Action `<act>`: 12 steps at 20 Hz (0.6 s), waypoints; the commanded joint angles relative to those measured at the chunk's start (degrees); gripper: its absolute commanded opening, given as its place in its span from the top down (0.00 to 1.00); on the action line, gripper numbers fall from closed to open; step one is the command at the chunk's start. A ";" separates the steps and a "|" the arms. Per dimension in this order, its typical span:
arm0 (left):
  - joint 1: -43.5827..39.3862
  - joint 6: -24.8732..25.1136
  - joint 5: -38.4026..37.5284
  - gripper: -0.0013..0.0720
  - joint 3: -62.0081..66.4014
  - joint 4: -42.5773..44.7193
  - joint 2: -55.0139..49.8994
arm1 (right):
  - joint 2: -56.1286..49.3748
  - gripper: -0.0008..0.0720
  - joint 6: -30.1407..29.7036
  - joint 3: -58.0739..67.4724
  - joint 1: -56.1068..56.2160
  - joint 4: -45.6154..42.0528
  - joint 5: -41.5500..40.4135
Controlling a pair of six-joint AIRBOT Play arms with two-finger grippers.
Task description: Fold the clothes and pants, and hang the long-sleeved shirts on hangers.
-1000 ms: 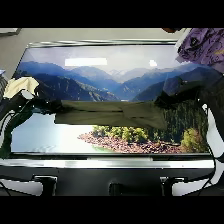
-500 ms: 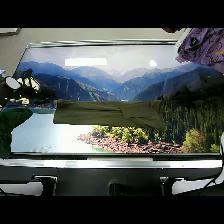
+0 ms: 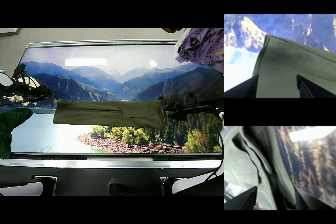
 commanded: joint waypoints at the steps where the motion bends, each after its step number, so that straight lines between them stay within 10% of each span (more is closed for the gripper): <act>1: -0.02 -0.66 -0.17 0.23 0.07 0.11 0.15 | -2.91 0.24 -2.29 -0.98 2.75 1.66 2.23; 6: -0.13 -0.68 -0.17 0.23 0.07 0.09 0.04 | -4.15 0.32 -2.78 -0.98 9.35 1.66 4.83; 9: -0.98 -0.66 -0.15 0.23 0.04 -1.01 -0.07 | -3.28 0.95 -2.03 -0.87 11.06 1.77 7.54; 10: -1.66 -0.66 0.09 0.25 0.02 -1.70 -0.07 | -2.05 0.95 -1.84 -0.85 11.06 1.73 7.82; 12: -3.54 -0.66 0.98 0.63 -0.07 -4.52 -0.42 | 2.14 0.95 2.47 -0.57 11.02 -1.22 7.93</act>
